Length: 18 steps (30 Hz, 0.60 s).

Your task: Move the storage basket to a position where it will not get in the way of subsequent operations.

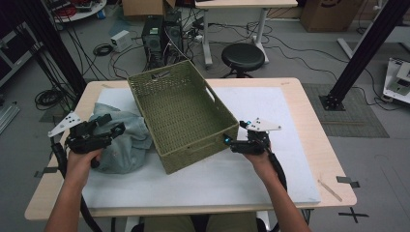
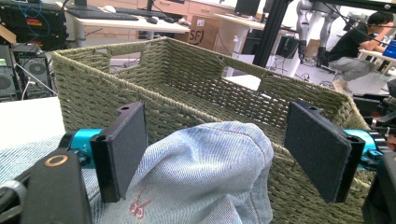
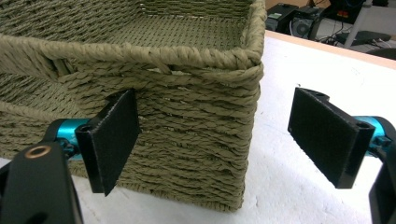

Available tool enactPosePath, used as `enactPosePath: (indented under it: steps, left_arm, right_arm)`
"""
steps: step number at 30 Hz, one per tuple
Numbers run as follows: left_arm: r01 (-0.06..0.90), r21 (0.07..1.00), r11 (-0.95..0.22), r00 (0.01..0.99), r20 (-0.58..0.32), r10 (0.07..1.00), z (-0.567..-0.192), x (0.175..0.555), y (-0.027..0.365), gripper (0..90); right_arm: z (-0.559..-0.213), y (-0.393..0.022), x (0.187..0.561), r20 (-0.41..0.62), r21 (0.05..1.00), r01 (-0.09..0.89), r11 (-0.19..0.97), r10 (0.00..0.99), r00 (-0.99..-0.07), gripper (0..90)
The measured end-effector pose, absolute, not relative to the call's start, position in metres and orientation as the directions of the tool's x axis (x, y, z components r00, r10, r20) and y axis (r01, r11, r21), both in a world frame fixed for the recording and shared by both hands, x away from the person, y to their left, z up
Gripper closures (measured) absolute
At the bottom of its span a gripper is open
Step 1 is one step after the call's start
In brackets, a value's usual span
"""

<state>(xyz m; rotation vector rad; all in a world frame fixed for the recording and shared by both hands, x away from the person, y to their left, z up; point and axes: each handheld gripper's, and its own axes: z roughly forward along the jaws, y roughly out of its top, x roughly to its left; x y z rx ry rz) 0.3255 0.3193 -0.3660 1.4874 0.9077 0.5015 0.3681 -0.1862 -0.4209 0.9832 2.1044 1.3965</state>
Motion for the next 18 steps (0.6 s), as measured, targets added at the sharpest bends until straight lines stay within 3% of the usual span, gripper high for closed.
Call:
enactPosePath:
  steps: [18]
  left_arm:
    - [0.246,0.967,0.065,0.599,-0.204,0.774,-0.366,0.327,0.316,22.0]
  right_arm:
    - [-0.417,-0.189,0.396,0.025,0.907,0.356,0.223,0.816,-0.577,15.3]
